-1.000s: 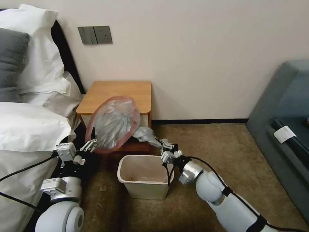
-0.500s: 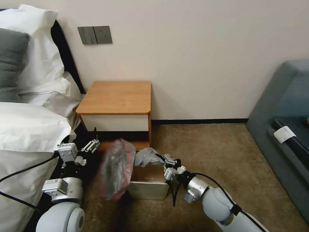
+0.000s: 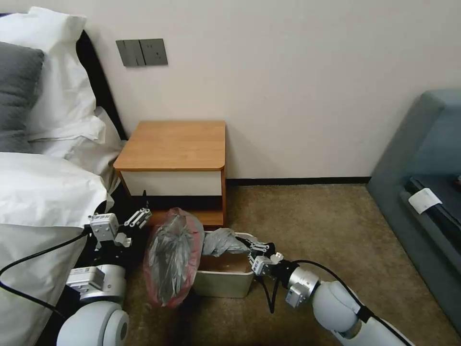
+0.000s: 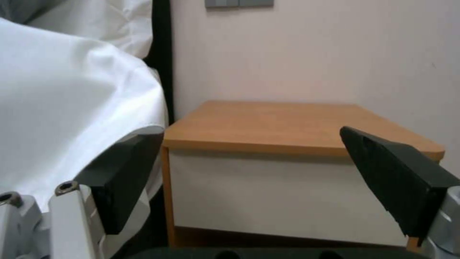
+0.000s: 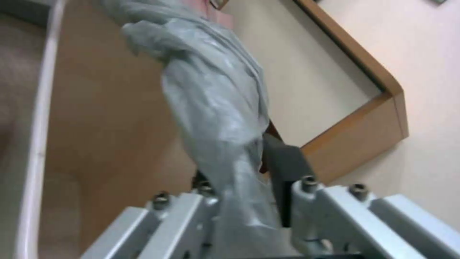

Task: Pick up the garbage bag from the table and place it over the trash can.

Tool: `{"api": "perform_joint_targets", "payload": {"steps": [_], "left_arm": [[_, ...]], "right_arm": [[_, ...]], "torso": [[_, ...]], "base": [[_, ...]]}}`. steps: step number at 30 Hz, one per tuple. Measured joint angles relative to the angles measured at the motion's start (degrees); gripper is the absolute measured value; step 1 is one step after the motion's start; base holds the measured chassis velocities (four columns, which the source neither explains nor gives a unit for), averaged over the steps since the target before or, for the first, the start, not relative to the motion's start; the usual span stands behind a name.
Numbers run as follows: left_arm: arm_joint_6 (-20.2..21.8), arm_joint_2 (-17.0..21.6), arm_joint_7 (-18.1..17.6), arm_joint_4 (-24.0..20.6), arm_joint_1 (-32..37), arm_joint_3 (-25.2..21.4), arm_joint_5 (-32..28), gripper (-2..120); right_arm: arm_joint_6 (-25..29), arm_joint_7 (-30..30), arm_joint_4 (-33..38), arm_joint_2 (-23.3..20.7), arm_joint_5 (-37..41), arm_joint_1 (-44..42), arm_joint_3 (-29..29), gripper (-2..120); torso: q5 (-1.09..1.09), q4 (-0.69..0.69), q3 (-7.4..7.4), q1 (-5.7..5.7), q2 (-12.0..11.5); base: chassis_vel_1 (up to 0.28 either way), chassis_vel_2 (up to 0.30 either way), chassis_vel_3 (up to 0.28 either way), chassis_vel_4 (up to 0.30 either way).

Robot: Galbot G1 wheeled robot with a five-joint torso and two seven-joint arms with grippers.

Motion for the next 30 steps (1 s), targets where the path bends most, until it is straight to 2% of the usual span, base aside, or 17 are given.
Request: {"api": "perform_joint_targets", "payload": {"steps": [1,4,5,7,8,11,14,15,18,19,21,22,24,25,27,28,30], "left_arm": [[0.0,0.0,0.0,0.0,0.0,0.0,0.0,93],[0.14,0.18,0.03,1.26,-0.57,0.55,0.34,93],[0.14,0.18,0.03,1.26,-0.57,0.55,0.34,93],[0.22,-0.03,0.04,2.02,-0.83,0.8,0.39,93],[0.22,-0.03,0.04,2.02,-0.83,0.8,0.39,93],[0.33,-0.07,0.06,2.91,-1.37,1.11,0.4,93],[0.55,0.01,0.1,3.85,-2.23,1.92,0.4,93],[0.55,0.01,0.1,3.85,-2.23,1.92,0.4,93],[0.63,0.03,0.12,4.44,-2.34,3.08,0.42,93],[0.63,0.03,0.12,4.44,-2.34,3.08,0.42,93],[0.52,0.02,0.14,5.11,-2.27,3.91,0.65,93],[0.52,0.02,0.14,5.11,-2.27,3.91,0.65,93],[0.23,0.02,0.15,5.87,-2.08,5.29,1.18,93],[0.23,0.02,0.15,5.87,-2.08,5.29,1.18,93],[0.14,-0.1,0.15,6.45,-2.08,6.44,1.63,93],[0.14,-0.1,0.15,6.45,-2.08,6.44,1.63,93],[0.14,-0.25,0.15,6.92,-2.13,7.18,1.94,93]], "right_arm": [[0.0,0.0,0.0,0.0,0.0,0.0,0.0,24],[-1.05,-1.33,0.72,-2.74,5.55,0.94,0.46,39],[-1.05,-1.33,0.72,-2.74,5.55,0.94,0.46,39],[-1.71,-1.87,1.16,-4.32,8.44,1.11,0.84,48],[-1.71,-1.87,1.16,-4.32,8.44,1.11,0.84,48],[-2.1,-2.36,1.76,-6.44,10.63,0.9,1.33,58],[-2.81,-2.92,2.15,-8.27,12.95,0.94,1.44,75],[-2.81,-2.92,2.15,-8.27,12.95,0.94,1.44,75],[-7.89,-4.56,3.0,-10.02,17.18,2.72,0.27,89],[-7.89,-4.56,3.0,-10.02,17.18,2.72,0.27,89],[-14.3,-4.42,3.39,-11.49,23.24,5.66,-2.64,97],[-14.3,-4.42,3.39,-11.49,23.24,5.66,-2.64,97],[-20.61,-2.31,3.05,-12.76,30.43,10.8,-7.72,100],[-20.61,-2.31,3.05,-12.76,30.43,10.8,-7.72,100],[-25.83,-0.07,2.16,-12.92,36.9,16.15,-12.77,100],[-25.83,-0.07,2.16,-12.92,36.9,16.15,-12.77,100],[-32.17,2.03,1.59,-12.6,43.65,22.93,-17.81,100]], "torso": [[0.0,0.0,0.0,0.0,0.0],[-0.01,0.0,0.0,0.0,0.0],[-0.01,0.0,0.0,0.0,0.0],[0.01,0.0,0.0,0.0,0.0],[0.01,0.0,0.0,0.0,0.0],[-0.01,0.0,0.0,0.0,0.0],[0.0,-0.01,0.0,0.0,0.0],[0.0,-0.01,0.0,0.0,0.0],[0.0,0.0,0.0,0.0,0.0],[0.0,0.0,0.0,0.0,0.0],[-0.01,0.0,0.0,0.0,0.0],[-0.01,0.0,0.0,0.0,0.0],[-0.01,0.01,0.0,0.0,0.0],[-0.01,0.01,0.0,0.0,0.0],[0.0,0.0,0.0,0.01,0.0],[0.0,0.0,0.0,0.01,0.0],[0.0,0.01,0.01,0.01,0.0]], "base": [[0.0,0.0,0.0,0.0],[0.0,0.0,0.0,0.0],[0.0,0.0,0.0,0.0],[0.0,0.0,0.0,0.0],[0.0,0.0,0.0,0.0],[0.0,0.0,0.0,0.0],[0.0,0.0,0.0,0.0],[0.0,0.0,0.0,0.0],[0.0,0.0,0.0,0.0],[0.0,0.0,0.0,0.0],[0.0,0.0,0.0,0.0],[0.0,0.0,0.0,0.0],[0.0,0.0,0.0,0.0],[0.0,0.0,0.0,0.0],[0.0,0.0,0.0,0.0],[0.0,0.0,0.0,0.0],[0.0,0.0,0.0,0.0]]}}
